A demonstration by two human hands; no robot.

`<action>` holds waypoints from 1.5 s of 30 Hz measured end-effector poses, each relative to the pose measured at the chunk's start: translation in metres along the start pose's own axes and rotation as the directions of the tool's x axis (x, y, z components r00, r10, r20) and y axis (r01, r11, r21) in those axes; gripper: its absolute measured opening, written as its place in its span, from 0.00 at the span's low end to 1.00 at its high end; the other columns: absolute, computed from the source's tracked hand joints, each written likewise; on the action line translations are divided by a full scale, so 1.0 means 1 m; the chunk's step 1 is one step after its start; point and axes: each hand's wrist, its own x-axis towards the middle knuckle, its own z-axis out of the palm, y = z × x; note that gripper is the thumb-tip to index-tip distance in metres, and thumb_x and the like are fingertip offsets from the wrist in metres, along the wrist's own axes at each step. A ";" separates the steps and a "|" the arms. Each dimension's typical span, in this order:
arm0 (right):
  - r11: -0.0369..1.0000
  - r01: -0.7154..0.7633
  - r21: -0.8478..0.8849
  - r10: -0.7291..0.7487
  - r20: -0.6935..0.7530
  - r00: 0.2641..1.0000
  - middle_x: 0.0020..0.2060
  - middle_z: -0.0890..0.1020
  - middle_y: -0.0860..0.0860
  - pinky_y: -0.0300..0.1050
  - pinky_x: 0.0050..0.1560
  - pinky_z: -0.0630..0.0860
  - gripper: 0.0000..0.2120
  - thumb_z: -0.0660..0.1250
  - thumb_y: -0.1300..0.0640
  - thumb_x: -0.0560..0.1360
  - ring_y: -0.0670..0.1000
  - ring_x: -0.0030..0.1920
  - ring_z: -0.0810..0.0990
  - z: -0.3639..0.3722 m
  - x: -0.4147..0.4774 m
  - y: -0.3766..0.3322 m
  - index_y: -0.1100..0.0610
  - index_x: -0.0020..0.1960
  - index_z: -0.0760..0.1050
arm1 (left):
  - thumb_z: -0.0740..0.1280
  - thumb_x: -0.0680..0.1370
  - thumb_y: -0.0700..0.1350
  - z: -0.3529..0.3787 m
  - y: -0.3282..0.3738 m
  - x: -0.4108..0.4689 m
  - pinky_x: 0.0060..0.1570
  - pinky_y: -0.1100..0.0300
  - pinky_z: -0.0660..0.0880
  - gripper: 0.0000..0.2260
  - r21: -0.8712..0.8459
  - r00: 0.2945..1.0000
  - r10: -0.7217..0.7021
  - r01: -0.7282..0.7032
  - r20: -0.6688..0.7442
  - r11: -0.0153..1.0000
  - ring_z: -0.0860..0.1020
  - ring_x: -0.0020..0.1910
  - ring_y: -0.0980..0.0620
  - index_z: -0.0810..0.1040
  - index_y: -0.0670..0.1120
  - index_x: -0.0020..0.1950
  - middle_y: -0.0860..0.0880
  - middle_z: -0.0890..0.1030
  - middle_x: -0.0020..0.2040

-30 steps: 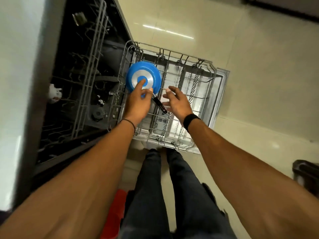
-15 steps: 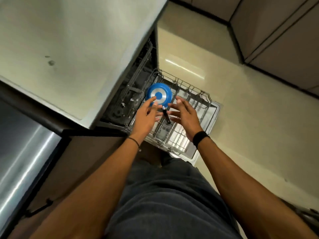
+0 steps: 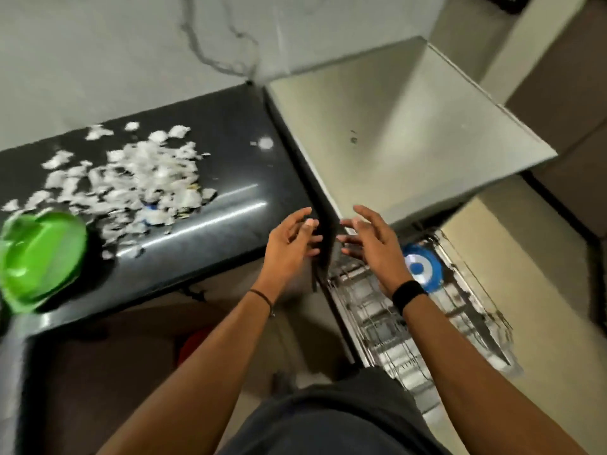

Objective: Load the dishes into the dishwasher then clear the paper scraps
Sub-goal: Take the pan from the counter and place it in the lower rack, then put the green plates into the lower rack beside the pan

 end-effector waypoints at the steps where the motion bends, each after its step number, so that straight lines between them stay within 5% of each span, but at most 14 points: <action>1: 1.000 0.009 -0.025 -0.008 0.042 0.999 0.57 0.84 0.54 0.43 0.44 0.82 0.16 0.62 0.57 0.84 0.54 0.49 0.86 0.023 0.002 0.000 0.54 0.71 0.72 | 0.63 0.85 0.43 -0.022 0.003 -0.004 0.44 0.56 0.83 0.13 -0.010 0.999 0.010 -0.010 -0.036 1.000 0.86 0.48 0.49 0.75 0.47 0.69 0.47 0.84 0.56; 8: 0.988 0.075 -0.135 -0.025 0.341 0.940 0.55 0.85 0.51 0.43 0.45 0.83 0.15 0.63 0.58 0.84 0.50 0.47 0.86 0.161 0.010 -0.001 0.53 0.70 0.72 | 0.66 0.83 0.45 -0.152 0.019 -0.033 0.43 0.57 0.83 0.15 -0.073 0.941 0.075 -0.104 -0.329 0.992 0.86 0.49 0.48 0.76 0.46 0.70 0.46 0.85 0.57; 13: 0.973 0.112 -0.203 0.021 0.558 0.829 0.55 0.86 0.51 0.44 0.50 0.82 0.17 0.64 0.55 0.83 0.52 0.51 0.86 0.253 0.017 0.004 0.53 0.72 0.72 | 0.65 0.84 0.43 -0.227 0.021 -0.053 0.42 0.58 0.83 0.15 -0.098 0.829 0.073 -0.152 -0.555 0.983 0.86 0.46 0.49 0.75 0.44 0.71 0.48 0.85 0.54; 19: 0.957 0.161 -0.243 0.089 0.771 0.631 0.56 0.84 0.57 0.43 0.47 0.81 0.19 0.68 0.58 0.81 0.50 0.46 0.85 0.356 0.034 0.019 0.54 0.70 0.73 | 0.65 0.84 0.43 -0.294 0.024 -0.065 0.43 0.58 0.82 0.14 -0.097 0.634 0.047 -0.191 -0.772 0.977 0.86 0.45 0.50 0.75 0.45 0.70 0.49 0.85 0.52; 23: 0.902 0.356 -0.246 0.060 0.885 0.461 0.55 0.83 0.54 0.53 0.56 0.81 0.20 0.71 0.59 0.79 0.54 0.52 0.85 0.408 0.051 0.030 0.53 0.69 0.73 | 0.65 0.84 0.43 -0.323 0.029 -0.069 0.43 0.61 0.82 0.16 -0.081 0.499 0.024 -0.188 -0.866 0.979 0.86 0.46 0.50 0.75 0.44 0.72 0.46 0.85 0.54; 26: 0.843 0.485 -0.233 0.059 0.936 0.347 0.54 0.83 0.51 0.47 0.57 0.80 0.21 0.72 0.60 0.78 0.51 0.51 0.83 0.441 0.061 0.039 0.53 0.69 0.74 | 0.65 0.84 0.43 -0.336 0.031 -0.069 0.44 0.61 0.82 0.13 -0.080 0.412 0.013 -0.208 -0.911 0.975 0.85 0.46 0.50 0.75 0.46 0.69 0.44 0.85 0.56; 29: 0.774 0.597 -0.212 0.063 0.964 0.259 0.55 0.82 0.50 0.39 0.56 0.78 0.22 0.73 0.62 0.77 0.50 0.54 0.82 0.462 0.063 0.046 0.54 0.69 0.74 | 0.65 0.84 0.43 -0.344 0.026 -0.069 0.45 0.60 0.83 0.12 -0.095 0.362 -0.012 -0.213 -0.932 0.972 0.85 0.47 0.49 0.76 0.48 0.67 0.44 0.85 0.56; 31: 0.701 0.693 -0.169 0.038 0.979 0.199 0.57 0.82 0.51 0.44 0.58 0.78 0.22 0.73 0.61 0.76 0.50 0.57 0.81 0.472 0.063 0.053 0.54 0.69 0.75 | 0.66 0.84 0.43 -0.349 0.020 -0.070 0.44 0.60 0.82 0.14 -0.104 0.330 -0.030 -0.209 -0.943 0.972 0.85 0.48 0.48 0.76 0.45 0.69 0.44 0.85 0.55; 34: 0.331 0.942 -0.061 -0.007 0.998 0.067 0.62 0.81 0.50 0.55 0.66 0.71 0.23 0.73 0.56 0.74 0.55 0.65 0.76 0.484 0.064 0.064 0.52 0.68 0.76 | 0.66 0.83 0.43 -0.355 0.013 -0.071 0.45 0.59 0.82 0.16 -0.108 0.300 -0.046 -0.195 -0.953 0.975 0.85 0.48 0.47 0.76 0.44 0.71 0.45 0.85 0.55; 37: 0.037 0.999 -0.041 0.076 0.996 0.038 0.63 0.80 0.47 0.53 0.69 0.57 0.16 0.69 0.55 0.76 0.54 0.67 0.73 0.487 0.067 0.070 0.49 0.64 0.79 | 0.67 0.83 0.44 -0.359 0.010 -0.073 0.47 0.58 0.83 0.16 -0.087 0.291 -0.034 -0.172 -0.956 0.981 0.86 0.50 0.46 0.76 0.45 0.71 0.44 0.85 0.56; 40: -0.010 0.999 -0.037 -0.019 0.999 0.036 0.53 0.85 0.47 0.58 0.73 0.53 0.09 0.68 0.60 0.77 0.54 0.59 0.79 0.482 0.070 0.074 0.50 0.53 0.83 | 0.68 0.83 0.43 -0.366 0.008 -0.074 0.50 0.56 0.83 0.16 -0.032 0.298 0.006 -0.122 -0.955 0.992 0.85 0.53 0.46 0.77 0.45 0.70 0.44 0.85 0.56; 45: 0.070 0.997 -0.037 -0.274 0.960 0.054 0.45 0.82 0.50 0.64 0.66 0.71 0.08 0.70 0.64 0.76 0.56 0.49 0.81 0.480 0.072 0.062 0.53 0.52 0.81 | 0.72 0.75 0.42 -0.384 0.007 -0.076 0.58 0.49 0.81 0.23 0.264 0.375 0.231 0.037 -0.898 0.964 0.79 0.57 0.56 0.77 0.53 0.70 0.51 0.81 0.63</action>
